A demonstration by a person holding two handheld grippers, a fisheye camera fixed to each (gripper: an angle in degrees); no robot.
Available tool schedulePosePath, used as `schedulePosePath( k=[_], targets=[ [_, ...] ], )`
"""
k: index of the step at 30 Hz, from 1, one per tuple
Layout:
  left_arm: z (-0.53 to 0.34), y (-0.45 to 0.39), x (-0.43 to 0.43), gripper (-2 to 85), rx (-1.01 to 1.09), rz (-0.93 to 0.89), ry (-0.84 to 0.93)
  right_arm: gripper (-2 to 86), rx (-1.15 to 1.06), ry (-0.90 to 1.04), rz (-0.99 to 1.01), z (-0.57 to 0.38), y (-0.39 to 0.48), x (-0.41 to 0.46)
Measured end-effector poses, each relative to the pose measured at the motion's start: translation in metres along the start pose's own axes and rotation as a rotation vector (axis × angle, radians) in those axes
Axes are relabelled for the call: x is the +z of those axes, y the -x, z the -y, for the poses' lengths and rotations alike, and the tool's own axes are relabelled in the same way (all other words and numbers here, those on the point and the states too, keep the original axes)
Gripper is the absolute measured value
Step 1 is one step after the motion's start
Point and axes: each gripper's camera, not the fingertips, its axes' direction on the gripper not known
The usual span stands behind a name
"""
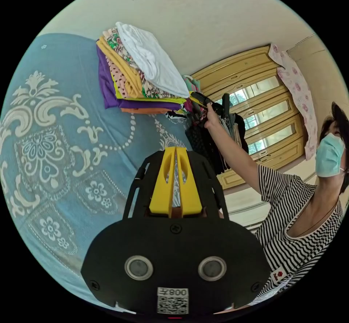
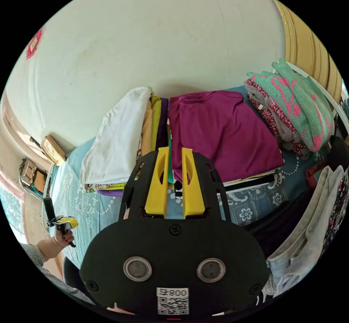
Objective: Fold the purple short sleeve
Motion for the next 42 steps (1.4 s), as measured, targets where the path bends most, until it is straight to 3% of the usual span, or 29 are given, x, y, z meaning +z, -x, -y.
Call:
schedulePosePath(
  k=[7,15,29,42],
  targets=[
    [-0.066,-0.014,-0.016,0.1,-0.157,-0.096,0.006,6.9,-0.024,0.066,-0.158,-0.001,0.016,0.057],
    [-0.088,-0.062,-0.022,0.1,-0.193,-0.127,0.036,1.8,-0.01,0.033,-0.143,-0.051,0.01,0.069],
    [-0.11,-0.218,-0.054,0.1,-0.159,-0.18,-0.02,0.5,0.065,-0.382,0.321,-0.171,0.0,-0.108],
    [-0.131,-0.431,-0.131,2.9,0.098,-0.103,-0.202,0.4,-0.333,-0.471,0.605,-0.299,0.182,-0.311]
  ],
)
